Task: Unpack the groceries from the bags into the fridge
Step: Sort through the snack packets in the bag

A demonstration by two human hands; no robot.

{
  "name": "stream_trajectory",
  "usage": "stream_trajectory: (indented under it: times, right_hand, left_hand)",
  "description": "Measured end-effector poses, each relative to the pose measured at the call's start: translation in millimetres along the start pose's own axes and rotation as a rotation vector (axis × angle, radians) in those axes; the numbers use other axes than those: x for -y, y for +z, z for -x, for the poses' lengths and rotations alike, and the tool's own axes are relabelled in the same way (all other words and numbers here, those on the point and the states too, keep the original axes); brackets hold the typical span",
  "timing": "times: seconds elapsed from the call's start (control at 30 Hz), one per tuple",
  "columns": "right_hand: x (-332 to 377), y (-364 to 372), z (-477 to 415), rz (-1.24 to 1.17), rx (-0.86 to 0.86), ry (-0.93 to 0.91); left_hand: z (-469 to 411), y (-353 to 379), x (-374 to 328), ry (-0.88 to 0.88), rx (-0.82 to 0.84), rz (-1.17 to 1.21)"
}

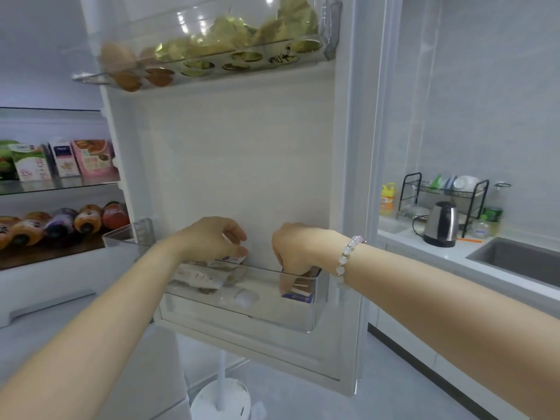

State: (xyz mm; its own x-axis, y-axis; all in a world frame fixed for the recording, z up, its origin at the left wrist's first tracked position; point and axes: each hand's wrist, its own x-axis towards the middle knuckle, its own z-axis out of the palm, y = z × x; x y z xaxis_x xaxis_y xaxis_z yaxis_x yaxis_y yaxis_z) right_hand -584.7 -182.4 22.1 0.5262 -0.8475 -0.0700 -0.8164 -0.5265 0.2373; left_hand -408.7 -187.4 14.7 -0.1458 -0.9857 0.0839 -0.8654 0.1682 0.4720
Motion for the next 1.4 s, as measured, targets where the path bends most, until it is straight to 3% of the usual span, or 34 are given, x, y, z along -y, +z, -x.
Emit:
stream_trajectory:
  times: [0.13,0.33,0.47,0.6,0.67,0.8,0.87,1.13,1.27,1.4]
  right_hand:
    - [-1,2,-5,0.074,0.022,0.032]
    - [3,0,-6,0.203,0.080,0.050]
    - [4,-1,-8,0.235,0.073,0.061]
    - [7,-10,-4,0.228,0.060,0.093]
    - [8,-18,-3,0.168,-0.035,0.098]
    - [11,-35,-7,0.125,-0.528,0.066]
    - [13,-43,-8,0.156,-0.691,0.076]
    - [12,-50,14,0.167,-0.784,0.168]
    - [5,-57,46,0.370,-1.076,0.236]
    - [-33,-54,97,0.539,-1.172,0.328]
  left_hand:
    - [9,2,8,-0.015,-0.096,0.084]
    - [12,2,11,-0.040,-0.096,0.103]
    - [16,-7,14,-0.070,-0.148,-0.027]
    - [26,-19,20,-0.084,-0.319,-0.169]
    - [32,-23,23,-0.075,-0.450,-0.258]
    - [40,-29,26,-0.020,-0.699,-0.447]
    - [44,-33,24,0.008,-0.769,-0.488]
    - [46,-41,2,0.156,-0.858,-0.442]
    - [41,-29,-41,0.409,-1.018,-0.407]
    - [33,-12,-98,0.624,-1.093,-0.305]
